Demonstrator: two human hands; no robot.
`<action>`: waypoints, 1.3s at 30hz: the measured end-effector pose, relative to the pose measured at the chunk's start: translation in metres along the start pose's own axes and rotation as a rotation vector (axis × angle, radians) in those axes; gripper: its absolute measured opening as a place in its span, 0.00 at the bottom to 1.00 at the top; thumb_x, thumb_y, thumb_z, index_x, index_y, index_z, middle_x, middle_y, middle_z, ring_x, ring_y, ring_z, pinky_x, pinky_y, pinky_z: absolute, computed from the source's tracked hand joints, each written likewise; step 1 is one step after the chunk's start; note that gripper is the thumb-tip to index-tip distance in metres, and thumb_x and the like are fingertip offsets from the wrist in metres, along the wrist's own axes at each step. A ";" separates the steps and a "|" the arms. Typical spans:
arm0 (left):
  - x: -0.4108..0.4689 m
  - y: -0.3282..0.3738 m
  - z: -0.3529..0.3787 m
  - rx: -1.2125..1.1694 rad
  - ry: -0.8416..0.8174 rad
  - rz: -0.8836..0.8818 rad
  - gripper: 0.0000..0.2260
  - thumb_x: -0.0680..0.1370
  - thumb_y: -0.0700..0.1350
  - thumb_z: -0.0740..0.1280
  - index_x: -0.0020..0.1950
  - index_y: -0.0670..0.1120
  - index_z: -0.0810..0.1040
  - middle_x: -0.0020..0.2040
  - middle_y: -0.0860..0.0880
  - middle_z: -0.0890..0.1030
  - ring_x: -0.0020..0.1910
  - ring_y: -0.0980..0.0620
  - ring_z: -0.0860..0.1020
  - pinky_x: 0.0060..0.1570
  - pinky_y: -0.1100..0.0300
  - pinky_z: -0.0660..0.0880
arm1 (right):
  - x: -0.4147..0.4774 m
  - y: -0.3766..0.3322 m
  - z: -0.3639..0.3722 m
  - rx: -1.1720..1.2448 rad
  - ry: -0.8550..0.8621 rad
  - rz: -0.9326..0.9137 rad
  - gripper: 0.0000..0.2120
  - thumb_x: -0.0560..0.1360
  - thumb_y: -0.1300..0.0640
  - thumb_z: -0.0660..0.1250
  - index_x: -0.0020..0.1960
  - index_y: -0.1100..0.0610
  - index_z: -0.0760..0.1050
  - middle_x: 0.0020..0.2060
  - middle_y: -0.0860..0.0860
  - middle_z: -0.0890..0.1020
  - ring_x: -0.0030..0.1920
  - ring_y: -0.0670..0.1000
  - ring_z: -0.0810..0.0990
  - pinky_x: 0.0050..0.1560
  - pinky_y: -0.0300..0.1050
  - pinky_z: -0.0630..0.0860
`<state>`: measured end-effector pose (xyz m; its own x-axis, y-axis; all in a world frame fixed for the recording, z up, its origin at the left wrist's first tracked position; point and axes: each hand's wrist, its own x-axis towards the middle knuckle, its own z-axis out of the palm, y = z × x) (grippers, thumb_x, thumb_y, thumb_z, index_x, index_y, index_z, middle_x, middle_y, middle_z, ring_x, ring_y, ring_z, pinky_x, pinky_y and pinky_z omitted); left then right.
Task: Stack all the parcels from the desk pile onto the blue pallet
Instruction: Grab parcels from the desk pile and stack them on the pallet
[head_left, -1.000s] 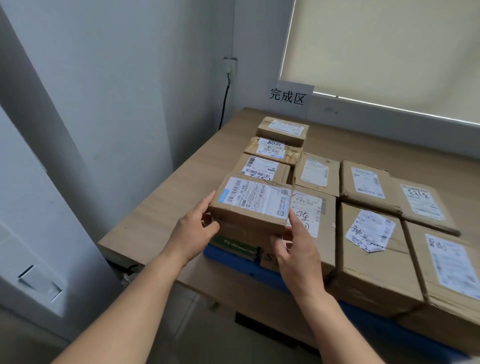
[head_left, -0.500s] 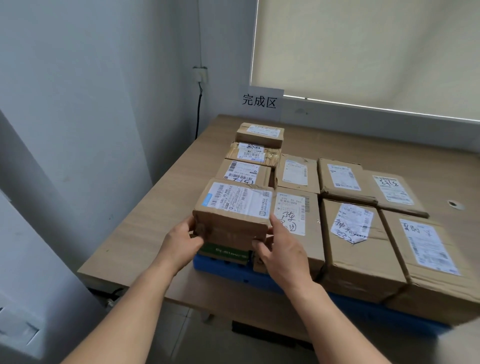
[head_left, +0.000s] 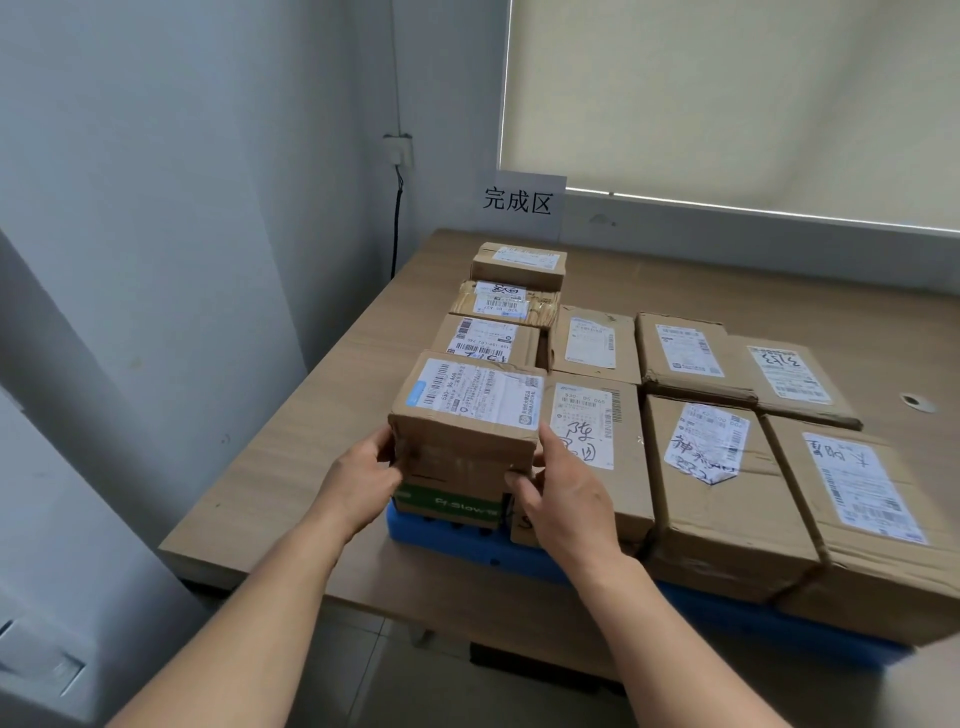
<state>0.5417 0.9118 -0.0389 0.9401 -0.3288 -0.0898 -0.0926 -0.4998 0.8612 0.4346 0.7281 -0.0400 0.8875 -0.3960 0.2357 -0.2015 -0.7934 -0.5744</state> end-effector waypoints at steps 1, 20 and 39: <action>0.001 0.001 0.000 0.006 0.002 0.000 0.15 0.77 0.45 0.66 0.62 0.60 0.74 0.57 0.57 0.79 0.58 0.53 0.75 0.56 0.57 0.72 | 0.001 0.000 0.000 0.000 0.000 -0.002 0.28 0.77 0.50 0.65 0.73 0.50 0.59 0.57 0.48 0.78 0.56 0.49 0.76 0.51 0.40 0.72; 0.003 -0.002 0.000 0.017 0.056 -0.013 0.17 0.76 0.42 0.68 0.64 0.55 0.75 0.59 0.53 0.79 0.60 0.52 0.75 0.59 0.54 0.71 | 0.003 -0.001 0.006 -0.080 0.024 -0.062 0.32 0.76 0.50 0.66 0.74 0.51 0.55 0.56 0.48 0.77 0.55 0.47 0.75 0.55 0.42 0.72; -0.031 -0.013 0.011 -0.022 0.272 -0.003 0.28 0.77 0.46 0.66 0.75 0.50 0.60 0.71 0.47 0.66 0.68 0.49 0.66 0.65 0.48 0.67 | -0.017 0.015 -0.024 -0.212 0.062 -0.088 0.27 0.77 0.52 0.63 0.74 0.57 0.62 0.61 0.53 0.75 0.61 0.52 0.72 0.61 0.44 0.69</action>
<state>0.5105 0.9199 -0.0524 0.9942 -0.0990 0.0427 -0.0855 -0.4820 0.8720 0.4065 0.7123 -0.0340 0.8798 -0.3436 0.3285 -0.2132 -0.9029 -0.3733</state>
